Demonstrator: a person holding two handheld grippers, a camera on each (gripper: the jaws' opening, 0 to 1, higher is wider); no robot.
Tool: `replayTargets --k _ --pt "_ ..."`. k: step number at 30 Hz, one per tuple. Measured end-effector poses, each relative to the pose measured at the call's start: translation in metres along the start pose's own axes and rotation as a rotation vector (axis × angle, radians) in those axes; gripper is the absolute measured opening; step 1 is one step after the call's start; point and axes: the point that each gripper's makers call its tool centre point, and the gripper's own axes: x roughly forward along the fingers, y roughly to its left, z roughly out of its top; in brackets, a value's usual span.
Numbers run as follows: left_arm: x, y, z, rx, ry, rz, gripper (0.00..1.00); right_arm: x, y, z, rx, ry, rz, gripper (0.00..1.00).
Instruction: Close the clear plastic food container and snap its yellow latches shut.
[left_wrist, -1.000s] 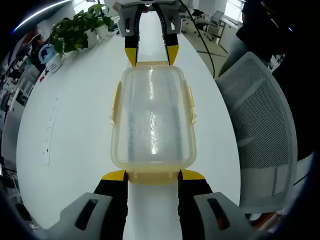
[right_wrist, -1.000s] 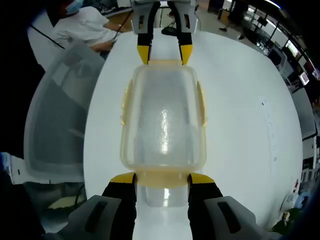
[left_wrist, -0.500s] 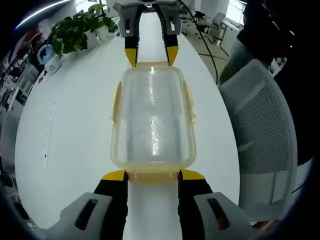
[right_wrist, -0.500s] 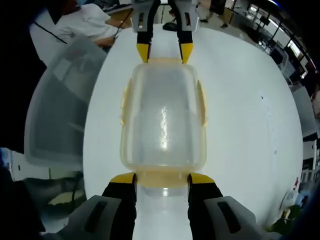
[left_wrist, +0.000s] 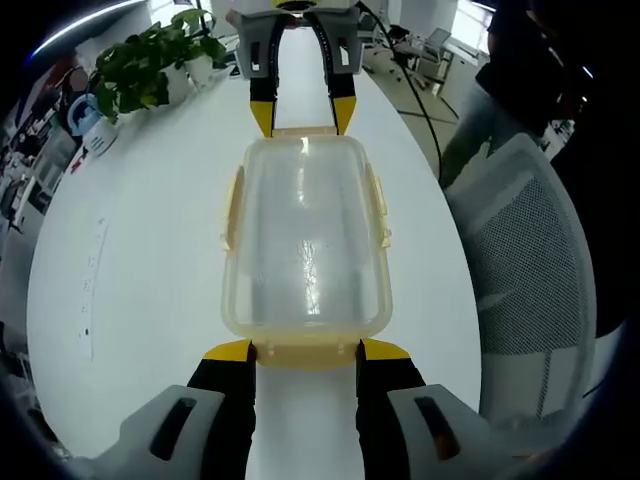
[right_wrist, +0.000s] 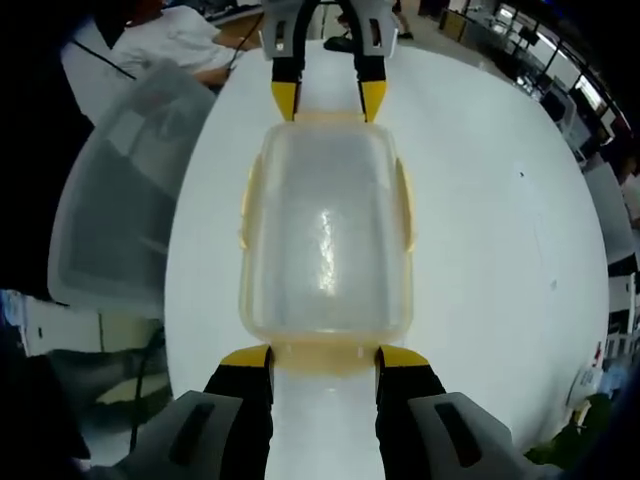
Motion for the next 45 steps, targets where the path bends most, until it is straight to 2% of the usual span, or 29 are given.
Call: replayTargets --k 13,30,45 --pt "0.014 0.000 0.021 -0.017 -0.009 -0.004 0.38 -0.004 -0.002 -0.025 -0.007 0.018 0.007 0.38" --pt "0.026 -0.003 0.037 -0.037 -0.006 -0.003 0.38 -0.005 -0.003 -0.045 -0.025 0.045 0.012 0.38" --pt "0.035 -0.002 0.037 -0.030 0.015 -0.011 0.38 0.001 -0.002 -0.051 -0.011 0.047 0.023 0.38"
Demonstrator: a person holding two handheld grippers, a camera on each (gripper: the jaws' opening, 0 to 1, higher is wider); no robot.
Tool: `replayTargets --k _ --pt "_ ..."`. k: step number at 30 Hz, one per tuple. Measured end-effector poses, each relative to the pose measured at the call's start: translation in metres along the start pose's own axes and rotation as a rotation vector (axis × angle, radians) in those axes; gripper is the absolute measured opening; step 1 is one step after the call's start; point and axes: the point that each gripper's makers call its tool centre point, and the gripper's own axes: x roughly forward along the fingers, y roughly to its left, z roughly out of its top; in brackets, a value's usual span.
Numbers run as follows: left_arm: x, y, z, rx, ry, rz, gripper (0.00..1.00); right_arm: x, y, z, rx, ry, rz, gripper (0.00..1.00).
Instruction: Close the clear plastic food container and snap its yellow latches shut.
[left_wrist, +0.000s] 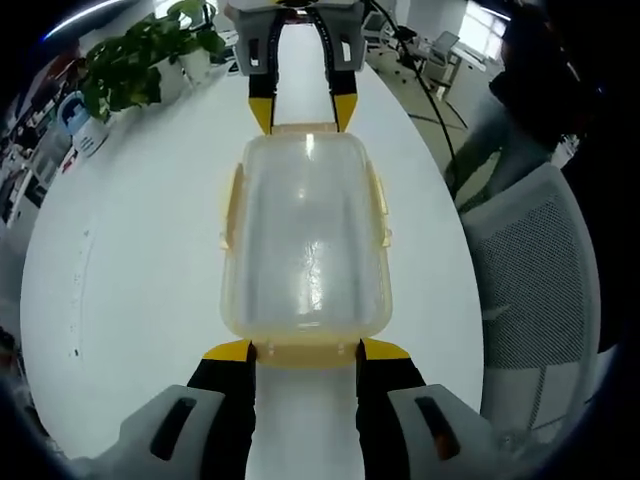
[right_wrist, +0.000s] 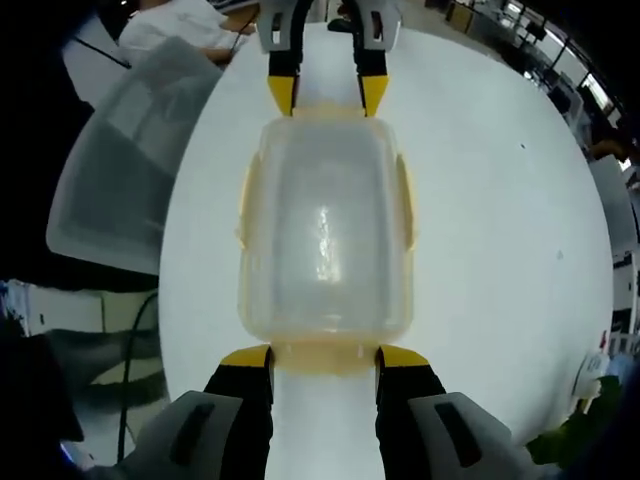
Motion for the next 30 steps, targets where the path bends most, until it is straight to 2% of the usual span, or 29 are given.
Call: replayTargets --k 15,30 --pt "0.0033 0.0023 -0.0044 -0.001 0.012 0.008 0.39 0.0056 -0.0024 0.0011 0.002 -0.005 -0.013 0.39" --pt "0.0033 -0.0012 -0.0093 0.011 0.023 0.000 0.40 0.0067 -0.0002 0.0046 -0.002 -0.022 0.003 0.39"
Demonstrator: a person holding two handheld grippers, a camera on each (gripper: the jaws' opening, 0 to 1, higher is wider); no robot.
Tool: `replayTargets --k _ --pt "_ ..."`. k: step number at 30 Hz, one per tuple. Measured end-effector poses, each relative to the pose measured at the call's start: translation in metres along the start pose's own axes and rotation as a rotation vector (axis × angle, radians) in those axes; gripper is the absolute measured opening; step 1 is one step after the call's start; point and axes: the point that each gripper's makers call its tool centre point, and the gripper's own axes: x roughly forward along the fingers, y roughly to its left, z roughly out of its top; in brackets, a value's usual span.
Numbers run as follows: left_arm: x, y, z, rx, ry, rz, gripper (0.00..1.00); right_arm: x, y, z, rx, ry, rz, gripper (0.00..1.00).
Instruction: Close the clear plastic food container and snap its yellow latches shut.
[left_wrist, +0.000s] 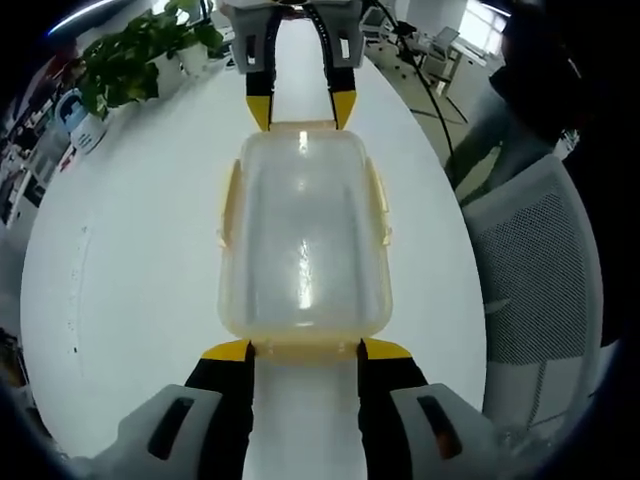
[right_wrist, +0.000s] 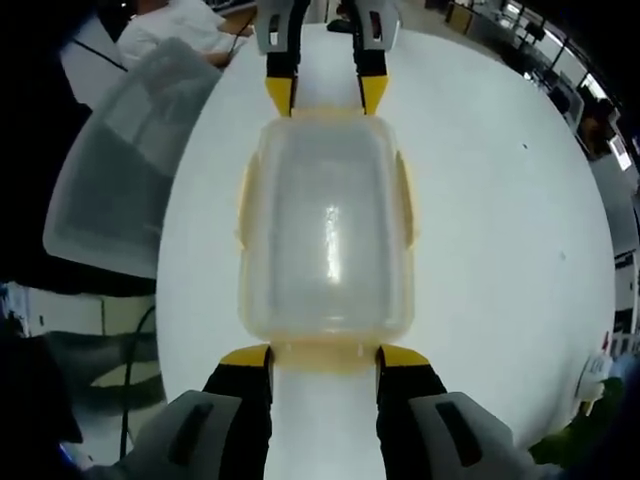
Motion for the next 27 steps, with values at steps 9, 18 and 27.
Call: replayTargets --k 9,18,27 --pt "0.0010 -0.0035 -0.0034 0.002 -0.001 -0.011 0.41 0.0024 0.0003 0.0000 -0.007 0.015 0.001 0.40" --pt "0.0010 -0.0060 -0.0064 0.004 0.002 -0.014 0.41 0.0033 0.0017 -0.0005 -0.005 0.024 0.004 0.43" --pt "-0.0004 -0.0031 -0.0068 -0.008 -0.002 -0.004 0.42 0.0012 0.0006 0.0014 0.012 0.045 -0.005 0.49"
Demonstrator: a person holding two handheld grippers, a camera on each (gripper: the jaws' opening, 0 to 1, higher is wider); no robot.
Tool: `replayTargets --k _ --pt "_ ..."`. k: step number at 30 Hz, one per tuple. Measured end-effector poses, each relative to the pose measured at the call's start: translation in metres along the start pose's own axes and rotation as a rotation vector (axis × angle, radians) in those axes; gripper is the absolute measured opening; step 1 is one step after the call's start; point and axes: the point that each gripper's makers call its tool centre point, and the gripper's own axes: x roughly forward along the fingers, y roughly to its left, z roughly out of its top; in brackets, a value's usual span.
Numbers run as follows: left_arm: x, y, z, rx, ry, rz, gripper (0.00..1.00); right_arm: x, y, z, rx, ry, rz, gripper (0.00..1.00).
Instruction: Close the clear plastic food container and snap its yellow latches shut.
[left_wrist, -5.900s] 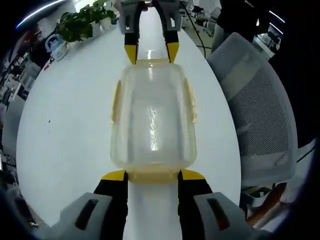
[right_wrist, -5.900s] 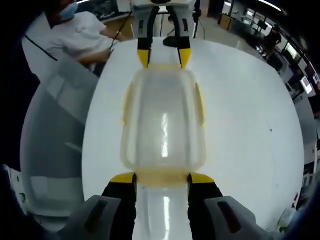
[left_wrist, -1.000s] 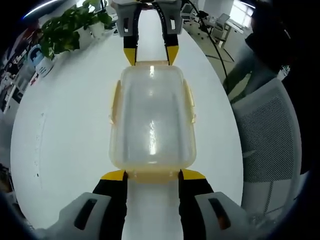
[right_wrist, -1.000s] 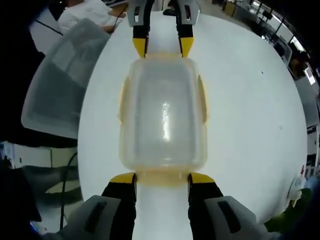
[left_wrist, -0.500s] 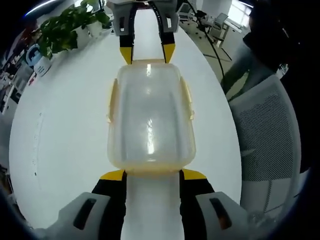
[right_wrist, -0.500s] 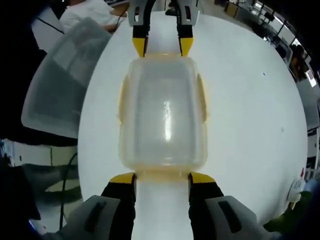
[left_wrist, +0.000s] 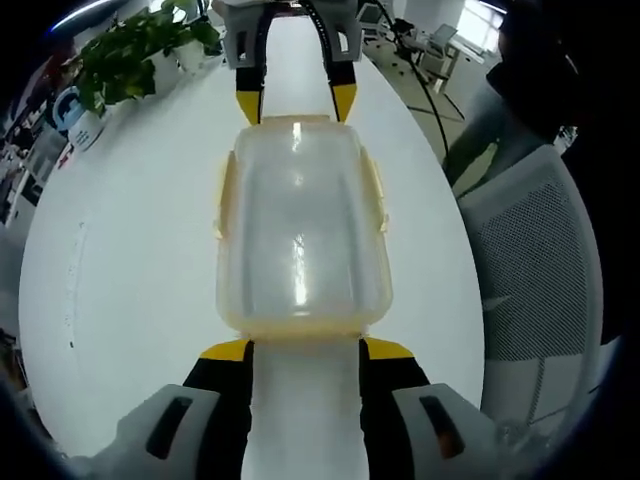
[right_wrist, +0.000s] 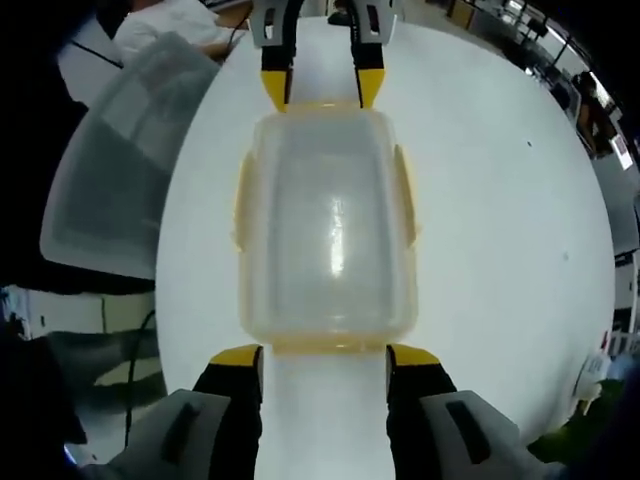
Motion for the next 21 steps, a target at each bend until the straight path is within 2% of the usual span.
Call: replayTargets --k 4,7,10,12,14,18,20,21 --pt "-0.002 0.001 0.000 -0.027 -0.003 0.004 0.43 -0.003 0.001 -0.003 0.040 -0.007 0.008 0.49" --pt "-0.005 0.000 -0.004 -0.086 -0.011 0.001 0.43 -0.007 0.003 -0.003 0.154 -0.048 0.015 0.48" --pt "-0.011 -0.003 0.000 -0.204 -0.082 -0.006 0.44 -0.013 0.002 -0.002 0.315 -0.126 0.013 0.47" --pt "-0.013 -0.005 -0.001 -0.274 -0.102 -0.015 0.45 -0.014 0.001 -0.002 0.344 -0.156 0.010 0.47" --pt "-0.014 -0.007 -0.003 -0.281 -0.098 -0.015 0.45 -0.015 -0.002 -0.007 0.380 -0.137 -0.002 0.45" --pt "-0.012 -0.009 0.001 -0.328 -0.101 -0.027 0.42 -0.014 -0.001 -0.002 0.369 -0.124 -0.013 0.43" --pt "-0.012 -0.008 0.005 -0.376 -0.116 -0.029 0.41 -0.014 -0.002 0.001 0.379 -0.124 -0.019 0.42" --pt "-0.013 -0.008 0.008 -0.410 -0.128 -0.032 0.40 -0.015 -0.001 0.004 0.413 -0.131 -0.017 0.42"
